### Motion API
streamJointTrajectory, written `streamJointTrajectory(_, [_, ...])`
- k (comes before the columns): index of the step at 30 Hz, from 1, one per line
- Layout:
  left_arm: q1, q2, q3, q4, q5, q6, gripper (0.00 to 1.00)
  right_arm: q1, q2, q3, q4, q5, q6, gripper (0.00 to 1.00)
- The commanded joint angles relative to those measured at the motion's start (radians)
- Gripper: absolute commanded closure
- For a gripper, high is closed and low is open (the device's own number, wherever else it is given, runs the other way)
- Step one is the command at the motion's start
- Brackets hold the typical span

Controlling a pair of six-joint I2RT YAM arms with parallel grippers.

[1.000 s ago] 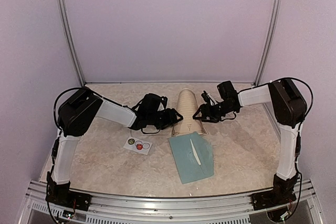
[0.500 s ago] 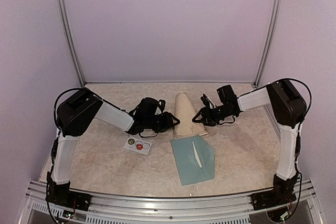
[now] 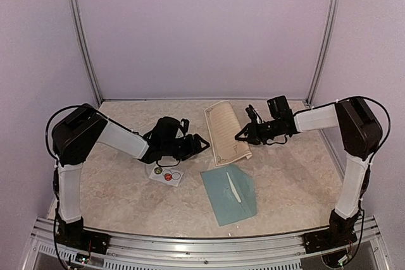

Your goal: Place the letter into the envelope and seal it

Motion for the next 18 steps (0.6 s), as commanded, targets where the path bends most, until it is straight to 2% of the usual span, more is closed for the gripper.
streamJointTrajectory(1, [0.032,-0.158,-0.068,0.016,-0.019,0.062,0.31,0.006,-0.106,-0.002,0.030,-0.045,0.001,0.82])
streamJointTrajectory(6, [0.065,-0.363,-0.105,-0.091,-0.051,0.223,0.24,0.005,-0.196,0.056,-0.104,-0.045,-0.091,0.82])
streamJointTrajectory(11, [0.096,-0.509,-0.059,-0.243,0.063,0.345,0.19,0.006,-0.301,0.072,-0.208,-0.089,-0.159,0.81])
streamJointTrajectory(18, [0.055,-0.556,-0.051,-0.229,0.189,0.291,0.17,0.043,-0.435,0.009,-0.151,-0.199,-0.133,0.81])
